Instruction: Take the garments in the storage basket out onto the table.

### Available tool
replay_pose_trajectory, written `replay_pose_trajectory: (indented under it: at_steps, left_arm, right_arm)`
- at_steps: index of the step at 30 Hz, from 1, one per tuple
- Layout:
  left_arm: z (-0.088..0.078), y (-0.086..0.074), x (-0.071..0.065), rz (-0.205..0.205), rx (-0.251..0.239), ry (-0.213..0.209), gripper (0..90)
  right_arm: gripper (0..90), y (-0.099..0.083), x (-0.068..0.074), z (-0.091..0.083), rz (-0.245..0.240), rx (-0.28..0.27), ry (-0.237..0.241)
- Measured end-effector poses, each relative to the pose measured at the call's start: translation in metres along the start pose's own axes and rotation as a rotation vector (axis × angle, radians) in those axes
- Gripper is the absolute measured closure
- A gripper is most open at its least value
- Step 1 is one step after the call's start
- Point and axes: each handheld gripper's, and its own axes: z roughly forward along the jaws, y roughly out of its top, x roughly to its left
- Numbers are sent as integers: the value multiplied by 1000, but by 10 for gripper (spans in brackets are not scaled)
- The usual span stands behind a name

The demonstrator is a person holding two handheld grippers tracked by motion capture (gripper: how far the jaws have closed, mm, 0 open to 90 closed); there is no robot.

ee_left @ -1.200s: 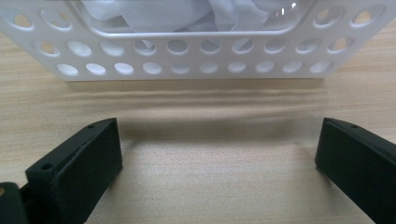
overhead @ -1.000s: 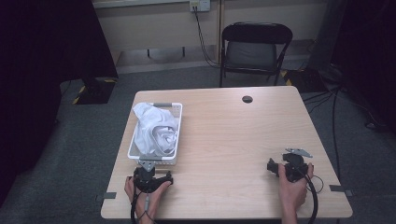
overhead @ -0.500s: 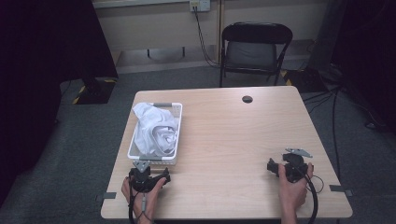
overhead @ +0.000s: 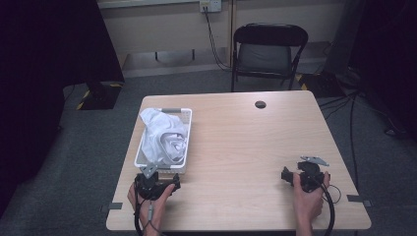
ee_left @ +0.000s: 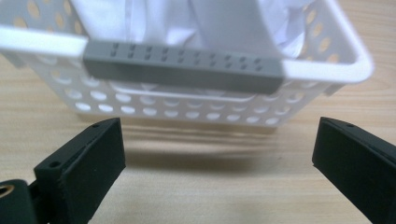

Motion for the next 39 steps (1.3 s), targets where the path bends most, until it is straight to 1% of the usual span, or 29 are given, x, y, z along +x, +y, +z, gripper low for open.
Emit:
replay_pose_trajectory:
  at_steps: [2,7,9,12,19,22,24,26,28,34,39]
  left_arm:
    - [-3,3,-2,4,-16,4,25]
    - [-8,8,-3,9,-38,17,36]
    - [-9,10,-2,-1,-46,5,36]
    - [-9,11,-2,0,-46,10,37]
    - [-11,17,-5,3,-62,5,37]
    - [-12,20,-7,28,-72,33,37]
    - [-12,21,-6,20,-78,25,39]
    - [-13,23,-6,15,-83,26,39]
    - [-13,25,-7,15,-84,20,39]
    - [-13,36,-6,14,-89,28,39]
    - [-14,40,-6,24,-92,30,39]
  right_arm:
    - [0,0,0,0,0,0,0]
    - [0,0,0,0,0,0,0]
    - [0,0,0,0,0,0,0]
    - [0,0,0,0,1,0,-1]
    - [0,0,0,0,1,0,-1]
    - [0,0,0,0,1,0,-1]
    - [0,0,0,0,1,0,-1]
    - [0,0,0,0,1,0,-1]
    - [0,0,0,0,1,0,-1]
    - [0,0,0,0,1,0,-1]
    - [0,0,0,0,1,0,-1]
